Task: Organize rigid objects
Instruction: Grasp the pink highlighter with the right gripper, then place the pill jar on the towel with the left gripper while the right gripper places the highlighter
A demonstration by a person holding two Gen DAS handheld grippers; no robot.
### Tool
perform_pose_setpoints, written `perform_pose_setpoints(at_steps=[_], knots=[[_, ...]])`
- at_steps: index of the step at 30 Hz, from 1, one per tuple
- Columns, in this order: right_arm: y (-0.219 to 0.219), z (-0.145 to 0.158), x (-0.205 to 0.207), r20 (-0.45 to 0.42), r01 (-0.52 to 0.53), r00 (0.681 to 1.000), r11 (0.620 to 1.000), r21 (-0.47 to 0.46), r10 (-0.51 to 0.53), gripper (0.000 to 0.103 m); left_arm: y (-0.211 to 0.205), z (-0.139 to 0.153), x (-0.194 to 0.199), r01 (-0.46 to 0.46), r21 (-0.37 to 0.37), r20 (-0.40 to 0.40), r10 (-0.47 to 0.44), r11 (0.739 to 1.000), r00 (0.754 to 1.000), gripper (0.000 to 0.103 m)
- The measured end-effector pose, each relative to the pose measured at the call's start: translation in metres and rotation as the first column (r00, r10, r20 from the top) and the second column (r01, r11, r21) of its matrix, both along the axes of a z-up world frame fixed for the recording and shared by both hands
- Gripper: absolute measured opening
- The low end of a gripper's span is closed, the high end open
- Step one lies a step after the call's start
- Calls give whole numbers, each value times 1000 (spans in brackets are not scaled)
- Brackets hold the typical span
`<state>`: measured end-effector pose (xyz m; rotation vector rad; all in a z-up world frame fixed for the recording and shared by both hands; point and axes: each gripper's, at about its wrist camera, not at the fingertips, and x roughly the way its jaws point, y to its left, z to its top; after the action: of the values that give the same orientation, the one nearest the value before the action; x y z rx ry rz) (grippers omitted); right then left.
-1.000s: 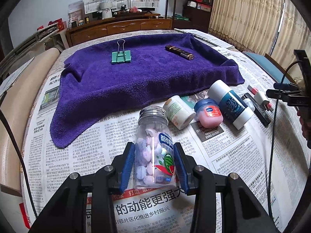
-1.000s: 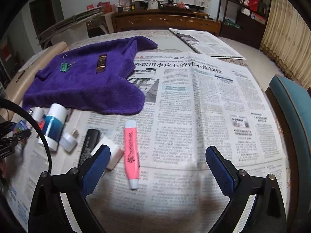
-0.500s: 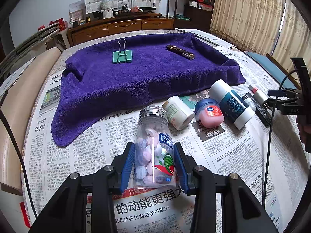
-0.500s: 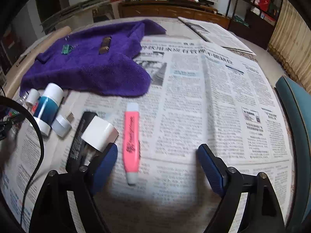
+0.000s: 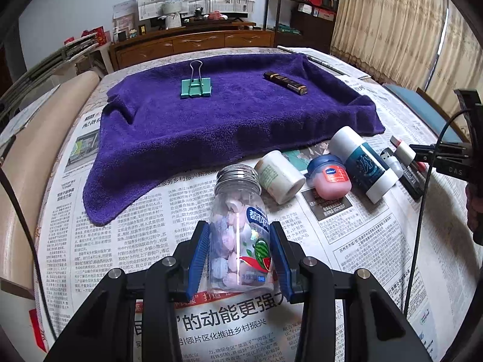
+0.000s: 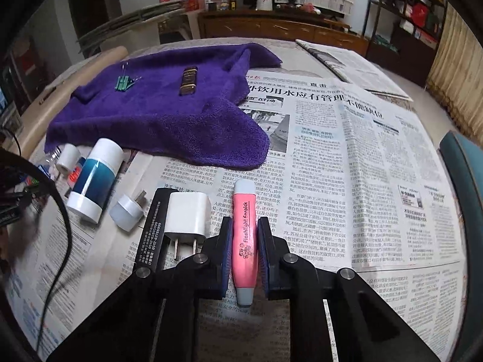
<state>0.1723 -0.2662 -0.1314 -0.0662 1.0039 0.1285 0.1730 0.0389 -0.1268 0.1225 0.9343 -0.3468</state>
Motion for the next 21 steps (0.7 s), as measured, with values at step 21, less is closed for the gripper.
perform_pose_setpoints(at_steps=[21], knots=[[-2, 39, 8, 47, 23, 998, 993, 118, -28, 16, 18, 46, 7, -50, -61, 69, 54, 997, 996, 39]])
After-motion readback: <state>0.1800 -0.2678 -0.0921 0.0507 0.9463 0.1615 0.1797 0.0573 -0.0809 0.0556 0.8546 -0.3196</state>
